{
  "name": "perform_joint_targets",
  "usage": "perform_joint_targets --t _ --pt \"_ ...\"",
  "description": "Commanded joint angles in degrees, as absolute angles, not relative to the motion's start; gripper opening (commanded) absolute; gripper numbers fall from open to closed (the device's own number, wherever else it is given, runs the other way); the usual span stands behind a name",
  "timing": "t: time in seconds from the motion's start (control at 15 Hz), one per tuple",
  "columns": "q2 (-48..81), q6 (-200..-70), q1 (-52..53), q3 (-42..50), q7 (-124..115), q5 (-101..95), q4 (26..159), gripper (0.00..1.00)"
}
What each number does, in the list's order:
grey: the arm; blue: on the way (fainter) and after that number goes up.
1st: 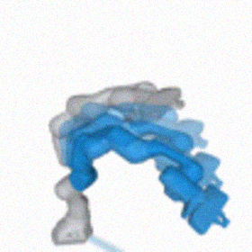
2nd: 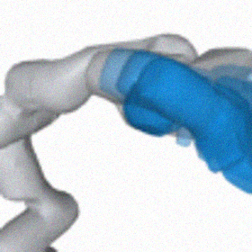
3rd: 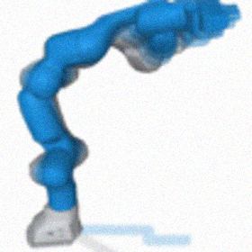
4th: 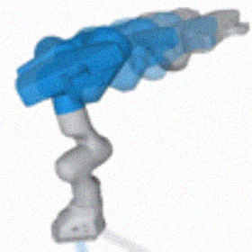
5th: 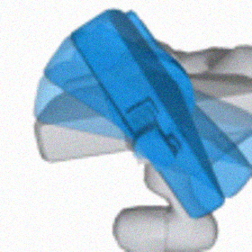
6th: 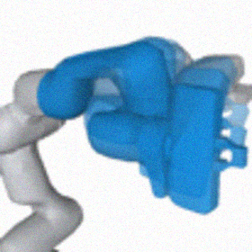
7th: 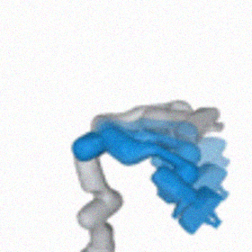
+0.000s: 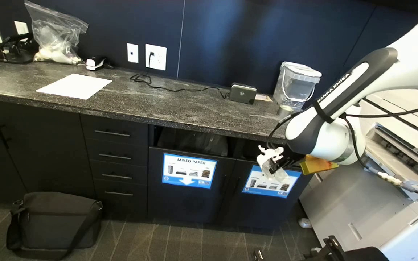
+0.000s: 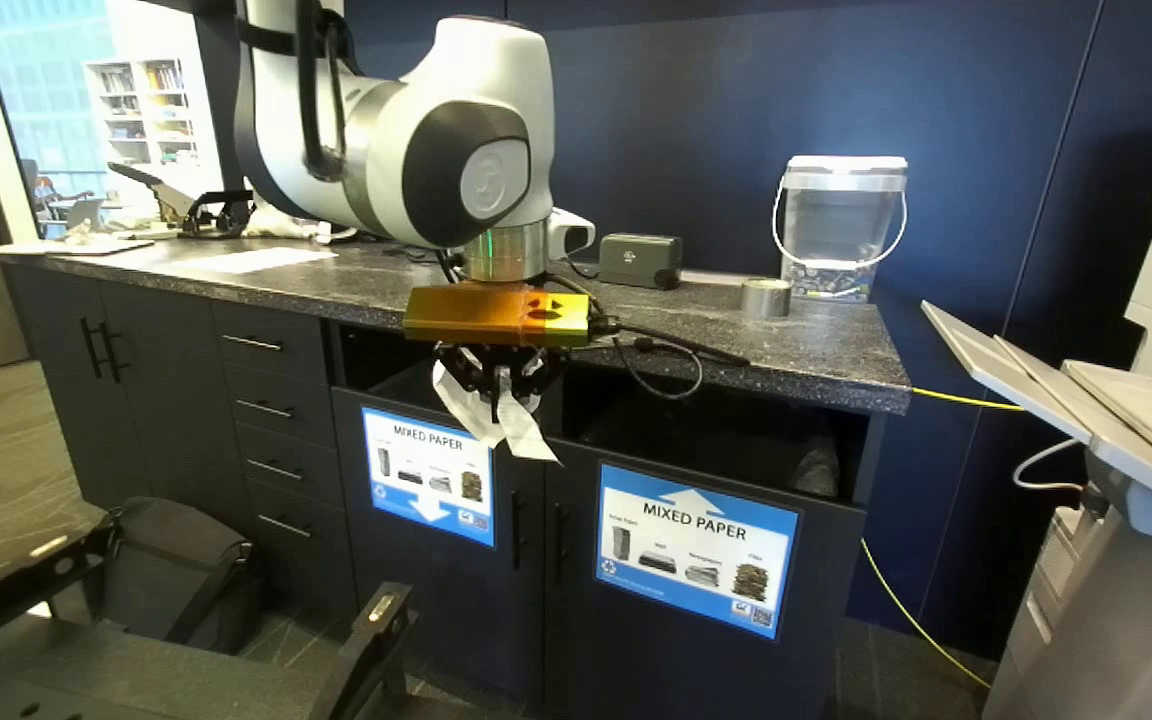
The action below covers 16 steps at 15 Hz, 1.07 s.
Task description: Throw the paper on the table in the bin on the right
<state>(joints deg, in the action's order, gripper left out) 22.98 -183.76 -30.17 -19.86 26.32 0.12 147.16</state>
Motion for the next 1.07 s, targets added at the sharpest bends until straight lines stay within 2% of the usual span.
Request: perform_joint_targets --t 0.0,0.2,0.47,1.0 --pt "29.1 -193.6 -40.2 -27.9 30.3 -3.8 147.9 0.17" --pt "33.2 -198.2 -37.9 -21.7 24.9 -17.5 146.0 0.18" --pt "38.5 -201.4 -33.1 -14.6 23.1 -24.4 141.1 0.18" --pt "53.3 -212.0 -19.8 -4.5 12.5 -15.5 125.9 0.16"
